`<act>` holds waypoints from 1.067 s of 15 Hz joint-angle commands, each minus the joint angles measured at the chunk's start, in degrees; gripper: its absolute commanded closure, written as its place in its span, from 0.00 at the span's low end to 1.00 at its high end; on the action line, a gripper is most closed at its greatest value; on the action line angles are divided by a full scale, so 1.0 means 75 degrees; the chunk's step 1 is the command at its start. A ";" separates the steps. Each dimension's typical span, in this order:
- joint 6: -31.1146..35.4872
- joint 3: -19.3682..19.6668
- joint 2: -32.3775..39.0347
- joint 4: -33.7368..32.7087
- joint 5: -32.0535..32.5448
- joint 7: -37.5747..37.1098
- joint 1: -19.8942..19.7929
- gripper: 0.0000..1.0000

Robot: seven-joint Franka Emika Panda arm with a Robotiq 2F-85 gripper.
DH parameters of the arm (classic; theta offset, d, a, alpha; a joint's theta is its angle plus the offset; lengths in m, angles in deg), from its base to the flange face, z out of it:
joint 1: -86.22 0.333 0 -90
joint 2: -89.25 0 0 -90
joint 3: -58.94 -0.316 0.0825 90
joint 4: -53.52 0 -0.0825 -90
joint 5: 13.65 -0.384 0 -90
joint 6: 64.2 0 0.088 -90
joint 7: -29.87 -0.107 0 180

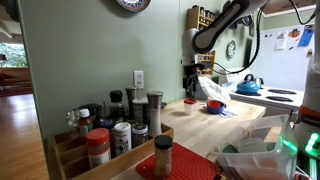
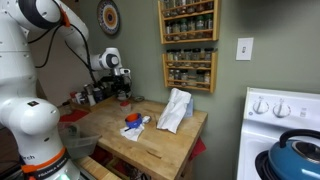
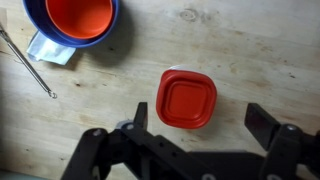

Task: Remove the lid from the bowls, then put one clear bowl on the lid and stack the bowls together

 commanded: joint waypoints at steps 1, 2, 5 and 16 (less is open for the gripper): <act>0.0205 0.0223 0.0275 -0.0078 0.0216 -0.0165 0.0087 0.21; 0.0259 0.0268 0.0308 -0.0058 0.0202 -0.0185 0.0079 0.32; 0.0400 0.0375 0.0398 -0.0034 0.0192 -0.0190 0.0073 0.36; 0.0649 0.0575 0.0664 -0.0063 0.0162 -0.0153 0.0069 0.81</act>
